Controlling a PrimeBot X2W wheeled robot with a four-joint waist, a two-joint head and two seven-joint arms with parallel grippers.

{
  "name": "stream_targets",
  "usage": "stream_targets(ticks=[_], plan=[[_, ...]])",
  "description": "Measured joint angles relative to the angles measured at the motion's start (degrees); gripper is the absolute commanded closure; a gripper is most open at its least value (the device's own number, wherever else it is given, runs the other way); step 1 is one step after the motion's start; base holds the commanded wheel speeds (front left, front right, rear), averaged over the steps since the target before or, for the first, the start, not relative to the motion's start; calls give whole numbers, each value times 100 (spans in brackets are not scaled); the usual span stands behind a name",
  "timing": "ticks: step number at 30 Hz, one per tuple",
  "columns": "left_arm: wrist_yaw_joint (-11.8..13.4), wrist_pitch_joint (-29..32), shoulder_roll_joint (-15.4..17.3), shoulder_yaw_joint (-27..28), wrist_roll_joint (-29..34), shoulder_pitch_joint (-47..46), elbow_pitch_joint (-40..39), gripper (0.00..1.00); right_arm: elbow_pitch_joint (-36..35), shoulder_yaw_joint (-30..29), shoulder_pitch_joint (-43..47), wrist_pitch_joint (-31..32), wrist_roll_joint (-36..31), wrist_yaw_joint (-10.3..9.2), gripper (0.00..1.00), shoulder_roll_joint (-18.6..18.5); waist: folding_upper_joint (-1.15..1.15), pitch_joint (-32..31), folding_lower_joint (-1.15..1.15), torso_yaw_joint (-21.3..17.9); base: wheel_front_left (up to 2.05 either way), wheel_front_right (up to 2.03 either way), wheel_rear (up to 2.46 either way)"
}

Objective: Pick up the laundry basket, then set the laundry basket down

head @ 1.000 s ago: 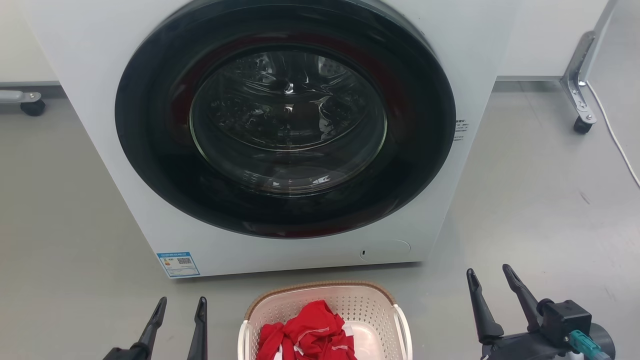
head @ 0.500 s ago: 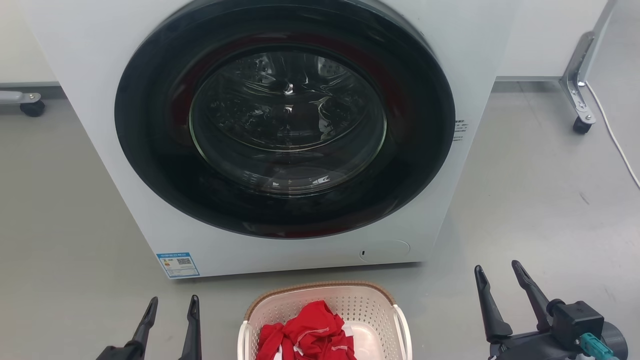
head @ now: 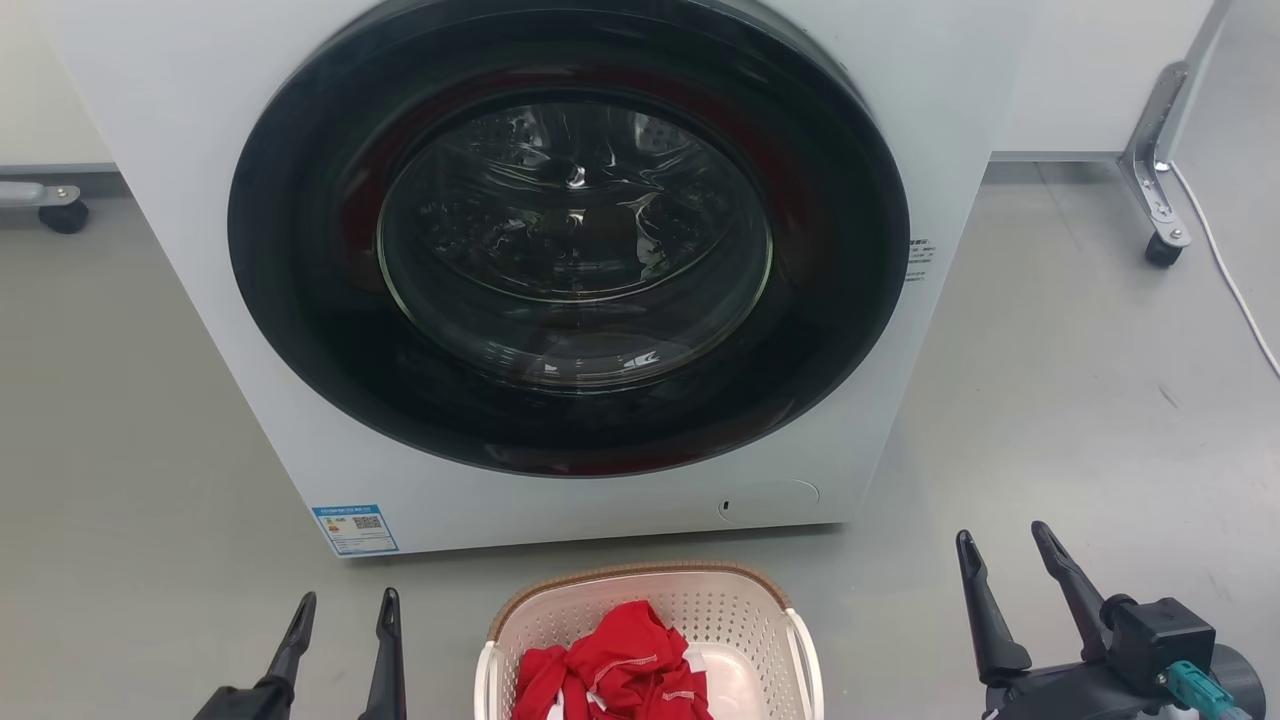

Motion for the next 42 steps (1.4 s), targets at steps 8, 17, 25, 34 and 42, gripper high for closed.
stream_targets(ticks=[8, 17, 25, 34, 42], plan=[[-4, 124, -73, 23, 81, 5, -20, 100, -42, -32, 66, 145, -76, 2, 100, 70, 0, 9, 0, -2, 0, 0, 0], [-64, 176, -155, 66, -138, 86, 245, 100, 208, -116, 238, 203, 140, 60, 100, 214, 1, 12, 0, -4, 0, 0, 0], [-166, 310, -213, 209, -804, 49, 338, 100, 270, -345, 215, 348, 791, 168, 100, 318, 1, 15, 0, -6, 0, 0, 0], [-287, 431, -270, 370, -1490, -42, 459, 100, 369, -598, 178, 502, 1462, 301, 100, 424, 1, 17, 0, -7, 0, 0, 0], [-414, 563, -313, 516, -2050, -149, 555, 100, 454, -826, 121, 627, 2039, 414, 100, 532, 1, 19, 0, -8, 0, 0, 0]])
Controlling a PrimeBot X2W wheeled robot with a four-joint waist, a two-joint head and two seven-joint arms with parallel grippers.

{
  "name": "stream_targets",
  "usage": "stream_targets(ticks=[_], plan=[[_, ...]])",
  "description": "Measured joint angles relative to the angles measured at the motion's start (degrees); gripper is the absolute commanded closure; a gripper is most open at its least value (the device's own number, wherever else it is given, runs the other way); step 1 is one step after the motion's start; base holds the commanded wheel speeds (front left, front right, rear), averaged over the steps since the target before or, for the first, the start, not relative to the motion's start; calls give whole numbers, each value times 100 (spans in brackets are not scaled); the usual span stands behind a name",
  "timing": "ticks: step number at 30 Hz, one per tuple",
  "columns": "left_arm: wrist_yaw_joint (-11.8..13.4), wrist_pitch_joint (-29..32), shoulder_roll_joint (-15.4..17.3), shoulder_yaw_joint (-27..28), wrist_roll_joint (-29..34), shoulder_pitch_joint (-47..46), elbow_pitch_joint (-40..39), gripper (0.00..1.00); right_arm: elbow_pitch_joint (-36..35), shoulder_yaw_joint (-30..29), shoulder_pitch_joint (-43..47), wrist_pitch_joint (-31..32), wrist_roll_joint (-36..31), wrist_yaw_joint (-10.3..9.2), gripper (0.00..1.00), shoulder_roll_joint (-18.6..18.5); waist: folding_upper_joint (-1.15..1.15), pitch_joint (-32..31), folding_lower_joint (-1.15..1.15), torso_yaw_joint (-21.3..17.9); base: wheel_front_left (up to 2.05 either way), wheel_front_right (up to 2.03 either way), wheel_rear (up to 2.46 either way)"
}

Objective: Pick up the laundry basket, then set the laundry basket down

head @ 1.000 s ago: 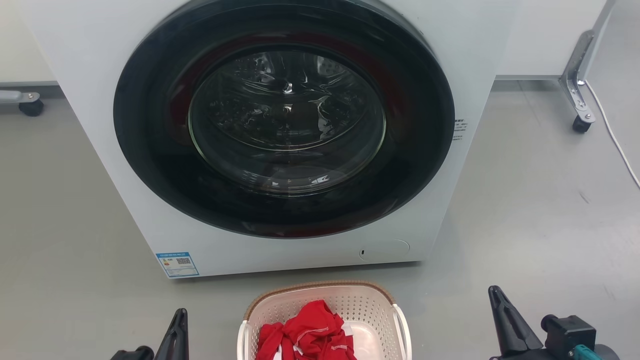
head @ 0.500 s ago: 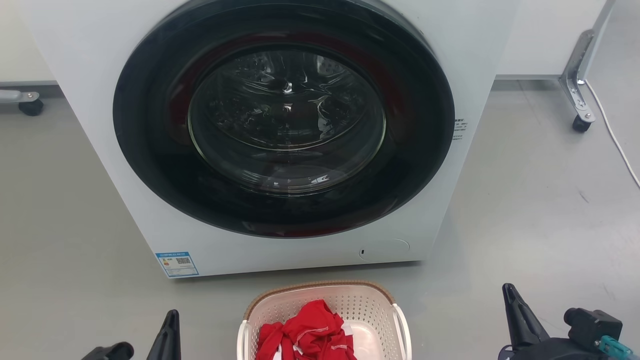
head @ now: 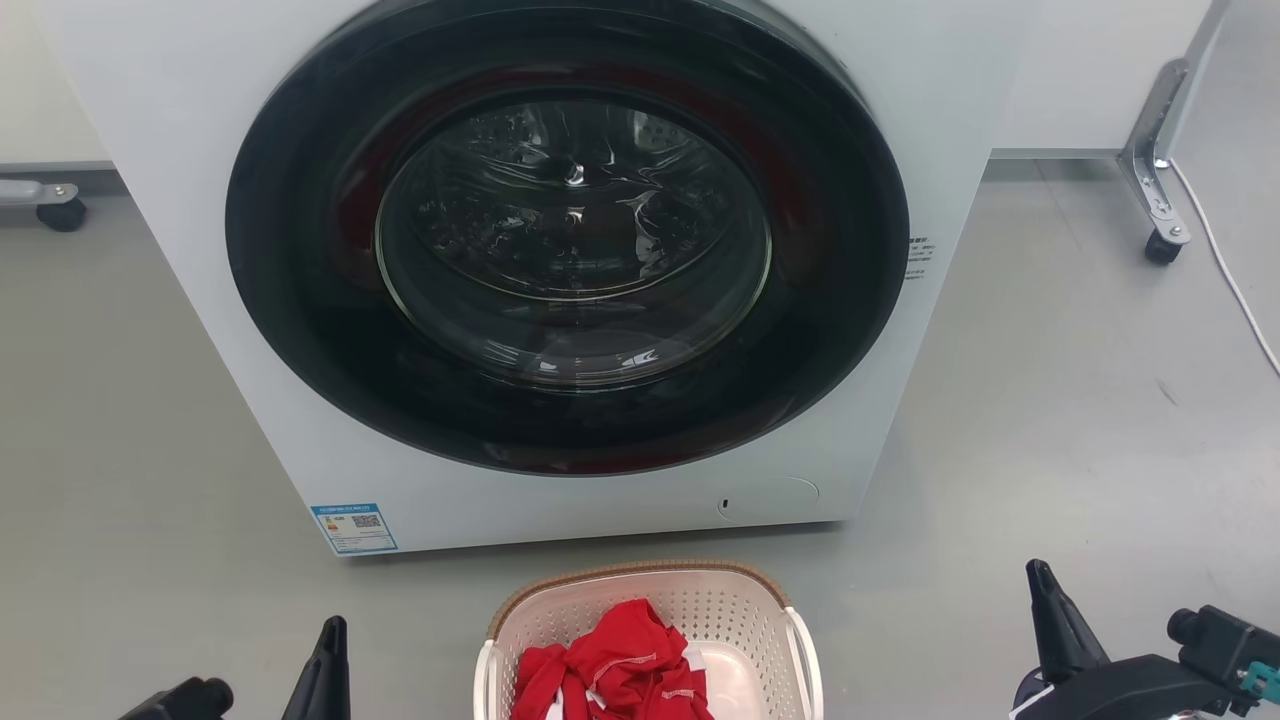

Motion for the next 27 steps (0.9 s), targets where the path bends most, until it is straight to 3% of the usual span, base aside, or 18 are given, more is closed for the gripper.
stream_targets(ticks=[27], plan=[[-408, 370, -187, 470, -2069, -367, 380, 100, 308, -782, -176, 424, 2039, 405, 100, 341, 0, 5, 0, -5, 0, 0, 0]])
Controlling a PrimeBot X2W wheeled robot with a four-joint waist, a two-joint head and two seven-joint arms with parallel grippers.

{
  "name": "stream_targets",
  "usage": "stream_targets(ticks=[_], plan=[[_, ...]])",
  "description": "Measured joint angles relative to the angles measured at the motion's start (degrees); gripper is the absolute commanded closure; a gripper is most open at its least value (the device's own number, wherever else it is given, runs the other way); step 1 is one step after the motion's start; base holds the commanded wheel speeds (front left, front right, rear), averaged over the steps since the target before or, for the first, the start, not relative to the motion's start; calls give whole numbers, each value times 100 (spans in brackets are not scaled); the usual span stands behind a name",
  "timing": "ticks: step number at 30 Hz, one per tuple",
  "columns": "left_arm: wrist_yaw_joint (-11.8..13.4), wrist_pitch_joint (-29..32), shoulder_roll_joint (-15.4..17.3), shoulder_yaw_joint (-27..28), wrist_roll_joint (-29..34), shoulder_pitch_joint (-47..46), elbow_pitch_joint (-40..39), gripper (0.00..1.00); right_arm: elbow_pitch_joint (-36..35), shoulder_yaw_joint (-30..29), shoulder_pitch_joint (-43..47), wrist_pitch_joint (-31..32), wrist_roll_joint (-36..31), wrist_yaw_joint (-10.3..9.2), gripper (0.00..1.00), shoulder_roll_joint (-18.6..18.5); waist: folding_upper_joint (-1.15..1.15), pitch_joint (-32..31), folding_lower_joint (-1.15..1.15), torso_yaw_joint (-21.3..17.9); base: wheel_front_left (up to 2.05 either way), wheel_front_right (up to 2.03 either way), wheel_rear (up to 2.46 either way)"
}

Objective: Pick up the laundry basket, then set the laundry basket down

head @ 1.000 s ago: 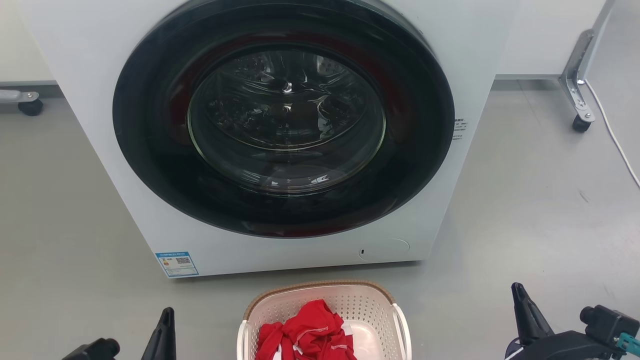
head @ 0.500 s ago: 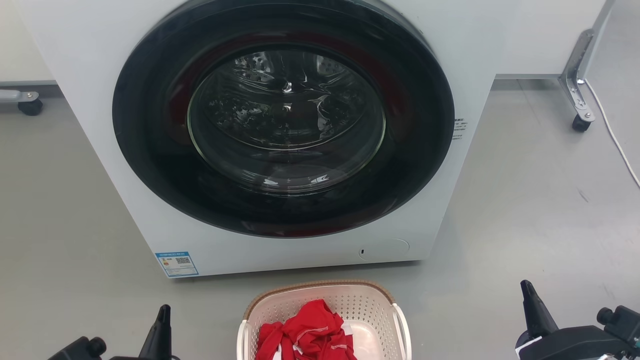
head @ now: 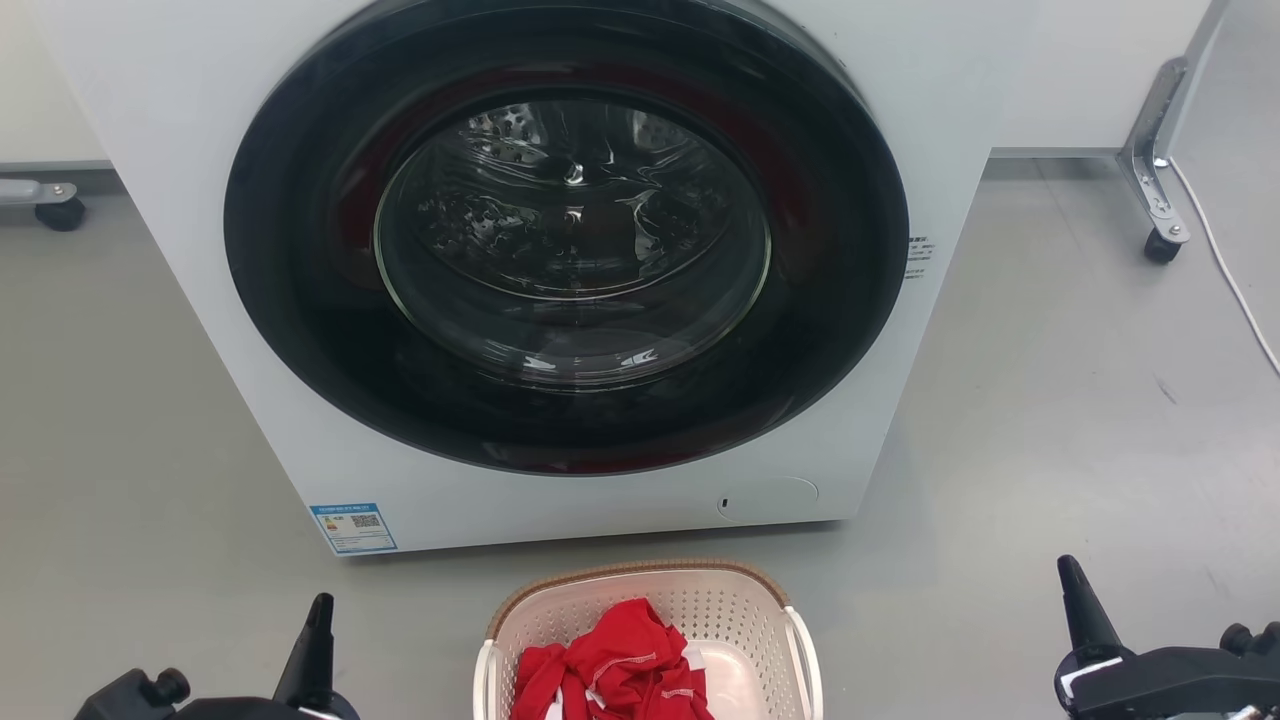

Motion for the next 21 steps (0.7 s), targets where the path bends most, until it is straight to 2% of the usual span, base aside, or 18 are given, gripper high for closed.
stream_targets(ticks=[21], plan=[[-301, 258, -138, 349, -1563, -249, 294, 100, 223, -583, -141, 278, 1503, 301, 100, 246, 0, 4, 0, -4, 0, 0, 0]])
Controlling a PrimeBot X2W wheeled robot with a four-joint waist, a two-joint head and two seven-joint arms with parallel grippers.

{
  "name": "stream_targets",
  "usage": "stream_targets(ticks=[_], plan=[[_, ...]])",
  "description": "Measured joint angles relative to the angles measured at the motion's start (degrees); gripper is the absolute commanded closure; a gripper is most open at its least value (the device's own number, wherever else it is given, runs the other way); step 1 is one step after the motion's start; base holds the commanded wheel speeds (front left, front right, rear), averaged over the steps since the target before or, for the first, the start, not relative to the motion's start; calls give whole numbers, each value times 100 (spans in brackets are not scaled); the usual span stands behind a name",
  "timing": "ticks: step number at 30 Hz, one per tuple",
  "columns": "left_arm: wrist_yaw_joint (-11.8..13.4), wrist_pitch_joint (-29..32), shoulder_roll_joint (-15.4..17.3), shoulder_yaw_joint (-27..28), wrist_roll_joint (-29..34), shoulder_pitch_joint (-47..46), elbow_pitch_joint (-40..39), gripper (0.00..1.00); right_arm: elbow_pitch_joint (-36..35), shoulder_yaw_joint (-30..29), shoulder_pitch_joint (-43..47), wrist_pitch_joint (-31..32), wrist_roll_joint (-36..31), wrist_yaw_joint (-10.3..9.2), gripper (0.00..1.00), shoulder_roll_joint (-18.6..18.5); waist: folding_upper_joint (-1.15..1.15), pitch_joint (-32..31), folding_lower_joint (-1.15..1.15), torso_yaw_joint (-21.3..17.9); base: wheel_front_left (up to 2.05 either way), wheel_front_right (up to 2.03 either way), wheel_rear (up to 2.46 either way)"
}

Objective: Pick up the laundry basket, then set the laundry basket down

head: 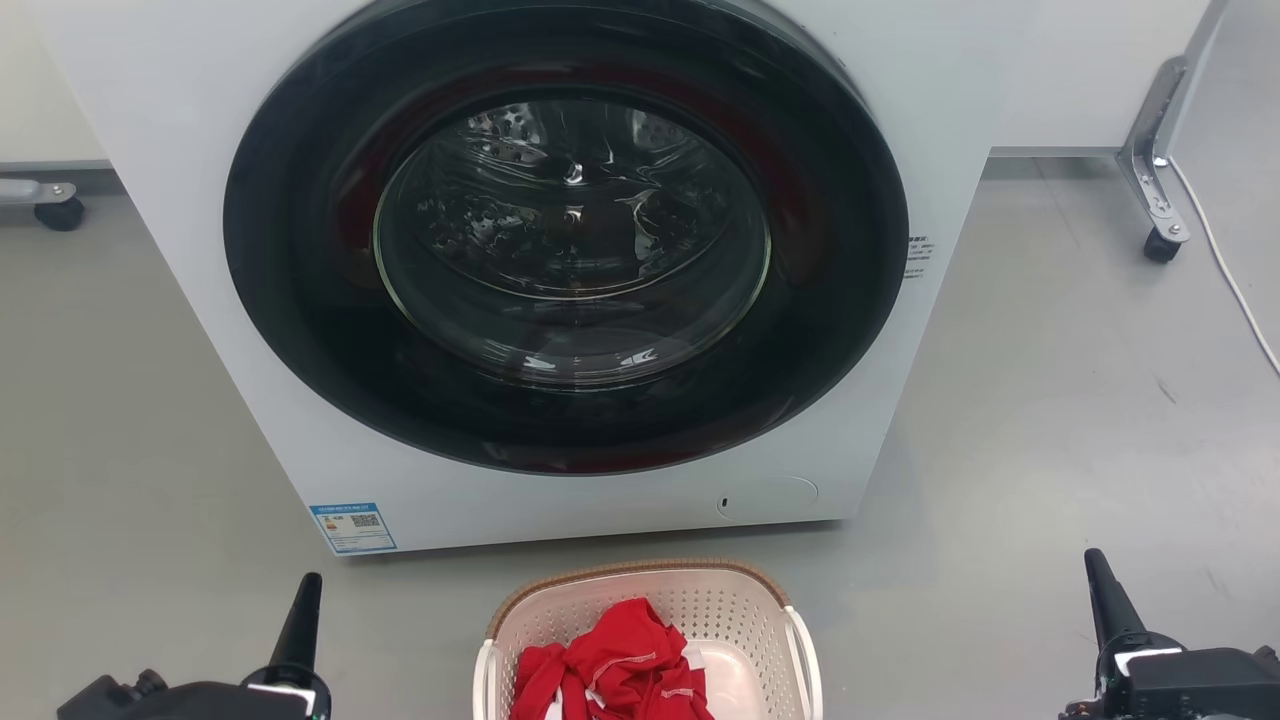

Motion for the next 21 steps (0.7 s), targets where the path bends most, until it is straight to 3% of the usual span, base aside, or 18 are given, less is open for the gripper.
stream_targets(ticks=[21], plan=[[-293, 246, -130, 325, -1432, -318, 249, 100, 193, -521, -164, 277, 1367, 258, 100, 226, 0, 4, 0, -3, 0, 0, 0]])
